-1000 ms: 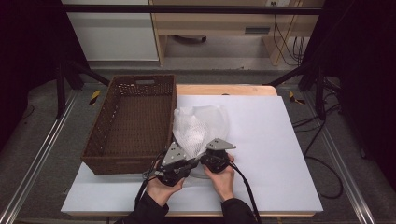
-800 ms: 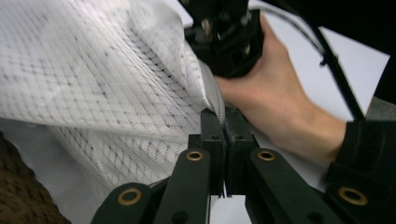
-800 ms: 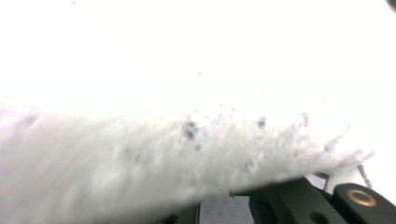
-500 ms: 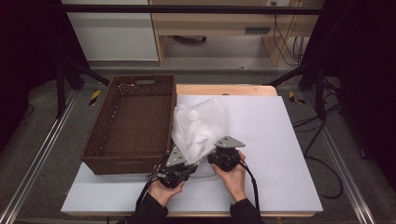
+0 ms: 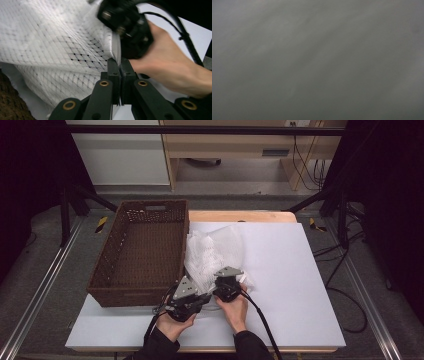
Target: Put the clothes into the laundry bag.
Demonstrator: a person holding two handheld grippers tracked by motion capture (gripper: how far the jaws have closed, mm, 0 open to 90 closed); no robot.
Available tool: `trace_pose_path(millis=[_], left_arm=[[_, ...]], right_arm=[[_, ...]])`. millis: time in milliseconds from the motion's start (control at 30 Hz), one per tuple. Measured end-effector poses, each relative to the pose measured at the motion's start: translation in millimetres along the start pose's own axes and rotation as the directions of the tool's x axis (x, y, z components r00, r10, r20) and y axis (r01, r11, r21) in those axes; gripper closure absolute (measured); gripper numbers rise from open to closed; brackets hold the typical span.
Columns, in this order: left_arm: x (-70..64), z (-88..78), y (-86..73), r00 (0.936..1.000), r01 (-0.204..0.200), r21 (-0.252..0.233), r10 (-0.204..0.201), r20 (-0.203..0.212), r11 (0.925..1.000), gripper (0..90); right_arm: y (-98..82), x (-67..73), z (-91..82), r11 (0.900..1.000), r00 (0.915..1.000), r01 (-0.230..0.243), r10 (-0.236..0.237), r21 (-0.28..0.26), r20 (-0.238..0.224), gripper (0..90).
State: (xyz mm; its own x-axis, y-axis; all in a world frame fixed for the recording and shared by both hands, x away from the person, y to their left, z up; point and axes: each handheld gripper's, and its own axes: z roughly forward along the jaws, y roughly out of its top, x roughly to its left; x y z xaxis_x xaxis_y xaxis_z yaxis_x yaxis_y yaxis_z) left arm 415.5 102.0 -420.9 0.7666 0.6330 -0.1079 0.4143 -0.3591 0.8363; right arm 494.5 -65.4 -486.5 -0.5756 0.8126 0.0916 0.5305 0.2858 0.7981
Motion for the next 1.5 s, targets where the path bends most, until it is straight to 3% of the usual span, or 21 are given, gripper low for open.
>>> trace_pose_path(millis=[33,167,233,333,400,533,633,733,833,900,967,1000,1033,1100,1133,1200,1267,1333,1433,1467,1500], left_arm=[[-0.9,0.6,-0.3,1.0,0.0,0.002,0.0,0.002,1.0,88.5],[-0.5,4.7,-3.1,1.0,0.004,0.016,-0.004,0.006,0.9999,88.5],[1.7,8.5,-5.8,0.9999,0.01,0.025,-0.01,0.005,0.9996,88.5],[7.5,10.6,-8.6,0.9997,0.025,0.038,-0.025,0.005,0.999,88.4],[10.0,11.4,-9.7,0.9996,0.03,0.043,-0.03,0.001,0.9986,88.3],[13.1,15.5,-12.9,0.9994,0.034,0.057,-0.033,-0.01,0.9978,88.3],[14.3,21.0,-15.1,0.9993,0.034,0.071,-0.034,-0.015,0.9969,88.2],[14.3,29.2,-18.8,0.9994,0.03,0.096,-0.028,-0.017,0.9949,88.0],[14.6,34.1,-21.0,0.9995,0.027,0.113,-0.024,-0.022,0.9933,88.0],[15.7,34.4,-21.2,0.9994,0.03,0.112,-0.028,-0.02,0.9932,88.0],[16.6,34.0,-21.2,0.9994,0.03,0.114,-0.028,-0.02,0.9931,88.0],[16.9,33.9,-21.1,0.9994,0.029,0.113,-0.026,-0.022,0.9932,88.0],[17.2,33.9,-20.9,0.9994,0.031,0.114,-0.028,-0.022,0.9931,88.0],[17.1,34.0,-20.0,0.9993,0.033,0.11,-0.03,-0.022,0.9934,87.9],[17.2,33.7,-19.4,0.9993,0.031,0.107,-0.028,-0.022,0.9937,88.0],[17.0,32.7,-18.2,0.9994,0.028,0.101,-0.026,-0.024,0.9944,87.9],[17.3,31.2,-16.5,0.9994,0.027,0.095,-0.025,-0.024,0.9951,87.9],[17.1,30.9,-14.9,0.9994,0.026,0.09,-0.024,-0.023,0.9956,87.8],[12.6,34.9,-14.3,0.9999,0.013,0.096,-0.013,-0.004,0.9953,87.7],[10.1,37.0,-14.4,1.0,0.004,0.101,-0.004,-0.005,0.9949,87.7],[8.3,39.0,-14.7,1.0,0.0,0.104,0.0,-0.001,0.9945,87.6]], right_arm=[[2.7,-0.4,2.0,1.0,0.9995,-0.03,0.03,-0.007,0.008,83.9],[8.2,-9.4,5.6,0.992,0.9956,-0.062,0.069,-0.109,0.064,84.3],[7.3,-14.5,8.5,0.991,0.9925,-0.095,0.102,-0.099,0.067,83.8],[6.0,-15.2,0.9,0.997,0.9958,-0.019,0.025,-0.07,0.088,77.4],[3.0,-14.7,-12.2,0.999,0.9985,0.019,-0.017,-0.038,0.052,66.9],[-11.9,-19.1,-58.1,0.997,0.9969,0.071,-0.072,-0.038,-0.031,57.5],[-22.9,-27.8,-89.2,0.995,0.9957,0.081,-0.083,-0.05,-0.041,57.6],[-28.4,-46.8,-100.4,0.994,0.9951,0.084,-0.08,-0.075,0.058,54.1],[-30.1,-70.7,-82.8,0.998,0.9914,0.049,-0.044,-0.043,0.123,46.2],[-30.4,-86.3,-65.2,1.0,0.9844,0.022,-0.021,-0.002,0.175,46.2],[-31.3,-95.0,-53.0,0.999,0.9852,-0.027,0.019,0.044,0.17,47.5],[-30.4,-96.2,-52.3,0.999,0.9854,-0.042,0.036,0.034,0.166,52.0],[-29.3,-95.6,-52.4,0.998,0.9852,-0.035,0.027,0.046,0.169,57.2],[-28.7,-92.9,-54.4,0.998,0.989,-0.029,0.02,0.058,0.147,87.2],[-28.9,-91.5,-56.3,0.997,0.9912,-0.031,0.022,0.068,0.13,88.8],[-29.5,-87.8,-64.4,0.996,0.9894,-0.024,0.01,0.09,0.145,89.3],[-34.5,-86.2,-87.2,0.998,0.9895,-0.029,0.022,0.049,0.143,89.3],[-41.8,-84.4,-107.1,0.998,0.9905,-0.043,0.037,0.046,0.133,89.2],[-60.0,-77.7,-127.3,0.996,0.9874,-0.037,0.024,0.08,0.156,88.7],[-66.5,-76.5,-129.5,0.996,0.9881,-0.035,0.022,0.084,0.152,86.8],[-70.8,-74.3,-131.5,0.996,0.9891,-0.038,0.025,0.082,0.145,78.2]])
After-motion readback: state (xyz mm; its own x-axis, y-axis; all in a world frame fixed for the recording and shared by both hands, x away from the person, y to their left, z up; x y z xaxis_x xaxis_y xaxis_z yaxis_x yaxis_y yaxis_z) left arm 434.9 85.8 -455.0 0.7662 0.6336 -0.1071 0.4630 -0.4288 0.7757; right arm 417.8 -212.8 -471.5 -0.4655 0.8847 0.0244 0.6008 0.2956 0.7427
